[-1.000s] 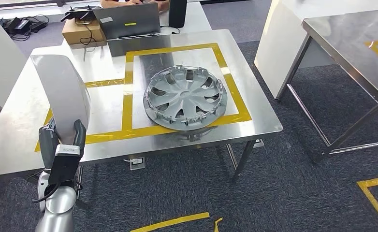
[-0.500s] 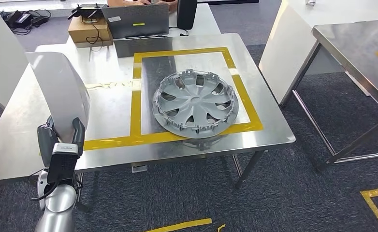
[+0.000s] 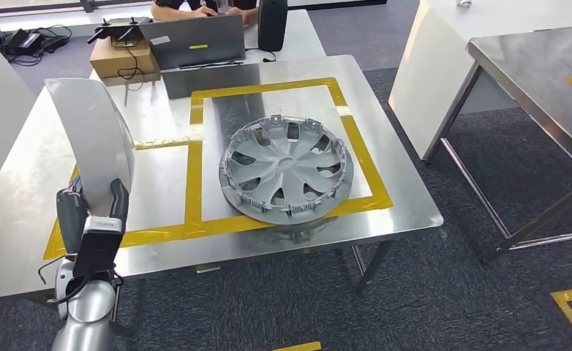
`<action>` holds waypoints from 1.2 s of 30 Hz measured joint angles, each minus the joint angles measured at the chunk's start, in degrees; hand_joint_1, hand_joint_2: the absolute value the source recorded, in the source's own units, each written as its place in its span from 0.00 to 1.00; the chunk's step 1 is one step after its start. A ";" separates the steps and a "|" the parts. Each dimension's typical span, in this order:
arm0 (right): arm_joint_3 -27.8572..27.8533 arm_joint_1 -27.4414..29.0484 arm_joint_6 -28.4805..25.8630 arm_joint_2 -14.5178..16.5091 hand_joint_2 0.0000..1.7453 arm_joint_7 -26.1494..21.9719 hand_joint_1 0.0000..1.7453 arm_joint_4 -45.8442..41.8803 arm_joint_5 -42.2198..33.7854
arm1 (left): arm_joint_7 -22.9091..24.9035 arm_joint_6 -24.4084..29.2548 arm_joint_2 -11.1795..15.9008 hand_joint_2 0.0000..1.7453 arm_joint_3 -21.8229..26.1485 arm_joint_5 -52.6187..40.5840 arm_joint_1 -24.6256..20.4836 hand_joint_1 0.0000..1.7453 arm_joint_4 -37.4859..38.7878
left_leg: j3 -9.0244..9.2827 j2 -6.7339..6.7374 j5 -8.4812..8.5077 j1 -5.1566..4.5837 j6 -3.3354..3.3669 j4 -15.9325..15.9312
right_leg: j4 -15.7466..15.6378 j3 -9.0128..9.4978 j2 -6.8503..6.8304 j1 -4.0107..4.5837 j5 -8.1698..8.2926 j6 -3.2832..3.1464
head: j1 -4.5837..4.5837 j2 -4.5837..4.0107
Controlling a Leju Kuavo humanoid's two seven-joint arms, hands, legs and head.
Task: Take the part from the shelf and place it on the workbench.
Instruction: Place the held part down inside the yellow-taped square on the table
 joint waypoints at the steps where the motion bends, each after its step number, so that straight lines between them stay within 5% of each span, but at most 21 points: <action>1: 0.00 -0.07 0.02 0.02 0.00 0.04 0.00 0.00 0.03 | 0.08 -0.04 -0.01 1.00 0.00 -0.50 0.02 1.00 0.01 | 0.81 -0.02 0.63 0.02 0.24 -2.11 | 0.17 -0.01 0.03 0.10 -0.35 0.36 | 0.01 0.00; 7: -0.01 -0.21 0.20 0.01 0.00 0.67 0.00 0.00 0.49 | -0.17 0.12 0.03 1.00 0.11 -5.28 -0.21 1.00 0.73 | 1.26 -0.47 0.12 -0.07 1.38 -3.26 | -0.27 0.25 -0.01 0.53 -0.58 -1.20 | 0.26 0.00; 10: 0.01 -0.27 0.27 0.03 0.00 0.70 0.00 0.00 0.54 | -0.21 0.50 0.09 1.00 0.09 -7.33 -0.72 1.00 1.77 | 1.38 -0.45 -0.11 -0.15 1.75 -3.26 | -0.71 0.54 -0.02 0.52 -0.60 -0.94 | 0.26 0.00; 16: 0.01 -0.26 0.73 0.03 0.00 0.66 0.00 0.00 1.11 | 1.28 3.59 0.62 1.00 -0.45 -16.43 -2.63 1.00 4.76 | 1.44 -0.42 -0.19 -0.25 1.96 -3.25 | -1.18 0.76 -0.06 0.32 -0.53 1.45 | 0.24 0.00; 25: 0.89 -0.47 1.63 0.11 0.00 1.84 0.00 0.00 4.10 | 9.25 15.55 5.34 1.00 0.08 -41.60 -13.69 1.00 22.81 | 1.81 -0.37 0.02 -0.23 1.72 -3.60 | -1.02 0.89 -0.08 0.39 -0.50 1.48 | 0.23 0.00; 34: 1.63 -0.44 1.65 0.11 0.00 2.41 0.00 0.00 4.80 | 13.98 16.16 10.09 1.00 3.52 -53.45 -22.12 1.00 38.16 | 1.94 -0.35 0.07 -0.20 1.63 -3.82 | -0.97 0.87 -0.06 0.41 -0.59 1.34 | 0.23 0.00; 36: 1.62 -0.40 1.62 0.11 0.00 2.41 0.00 0.00 4.80 | 13.97 16.16 10.74 1.00 3.90 -53.74 -23.31 0.50 40.73 | 1.95 -0.36 0.06 -0.20 1.63 -3.84 | -0.97 0.87 -0.06 0.41 -0.61 1.31 | 0.23 0.00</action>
